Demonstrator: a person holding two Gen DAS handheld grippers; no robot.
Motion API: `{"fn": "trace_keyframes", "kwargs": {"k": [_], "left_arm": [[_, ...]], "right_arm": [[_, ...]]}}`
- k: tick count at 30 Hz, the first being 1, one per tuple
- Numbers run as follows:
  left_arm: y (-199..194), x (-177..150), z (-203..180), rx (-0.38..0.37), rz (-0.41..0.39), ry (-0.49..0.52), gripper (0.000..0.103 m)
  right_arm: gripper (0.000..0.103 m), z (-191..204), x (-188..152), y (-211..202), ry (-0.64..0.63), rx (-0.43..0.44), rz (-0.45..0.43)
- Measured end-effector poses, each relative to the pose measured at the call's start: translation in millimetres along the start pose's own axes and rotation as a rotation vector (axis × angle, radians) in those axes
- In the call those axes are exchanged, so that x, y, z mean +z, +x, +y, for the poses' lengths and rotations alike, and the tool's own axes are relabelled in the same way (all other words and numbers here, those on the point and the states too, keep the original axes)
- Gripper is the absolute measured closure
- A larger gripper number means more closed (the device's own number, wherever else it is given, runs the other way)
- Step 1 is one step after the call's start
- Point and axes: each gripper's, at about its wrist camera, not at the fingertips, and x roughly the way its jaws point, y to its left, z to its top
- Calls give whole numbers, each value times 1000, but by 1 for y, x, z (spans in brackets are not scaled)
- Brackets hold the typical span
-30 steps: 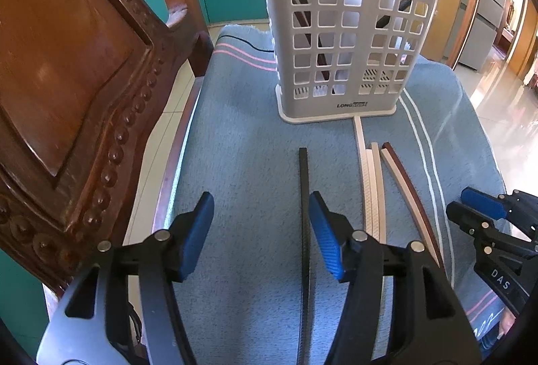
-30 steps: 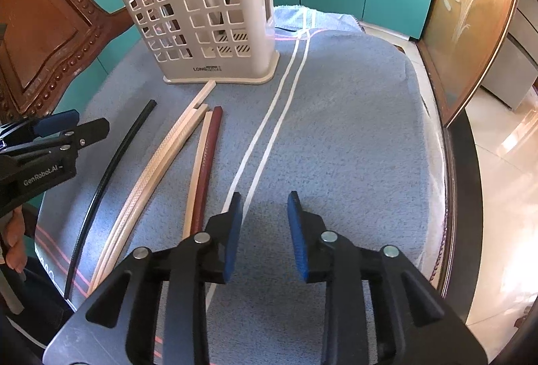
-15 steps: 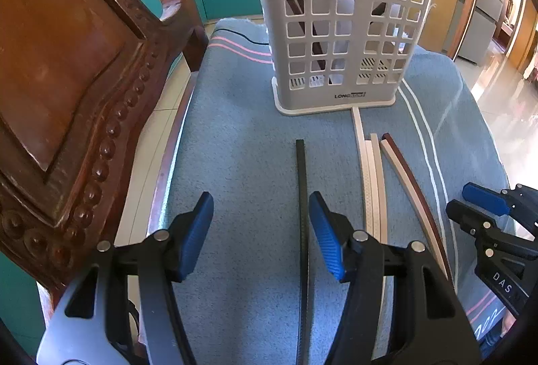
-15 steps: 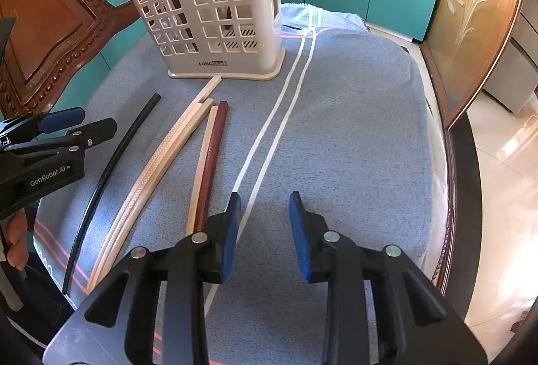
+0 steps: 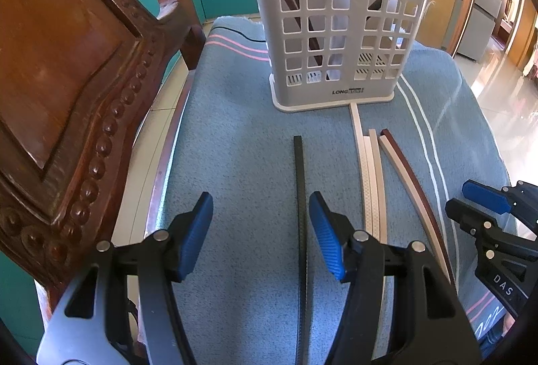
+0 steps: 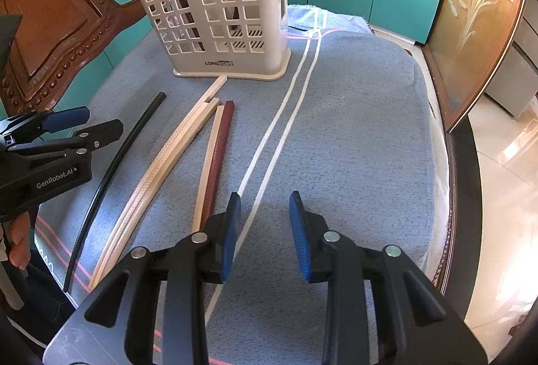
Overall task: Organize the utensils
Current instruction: 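Grasp a dark red chopstick with the right tool while the left tool grasps a black chopstick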
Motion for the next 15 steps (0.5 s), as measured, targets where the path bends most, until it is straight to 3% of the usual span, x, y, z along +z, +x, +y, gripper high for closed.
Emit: {"fn": "trace_keyframes", "kwargs": {"k": [15], "left_arm": [[3, -3, -1, 1, 4, 7, 40]], "right_arm": [[68, -1, 0, -5, -3, -5, -11]]}}
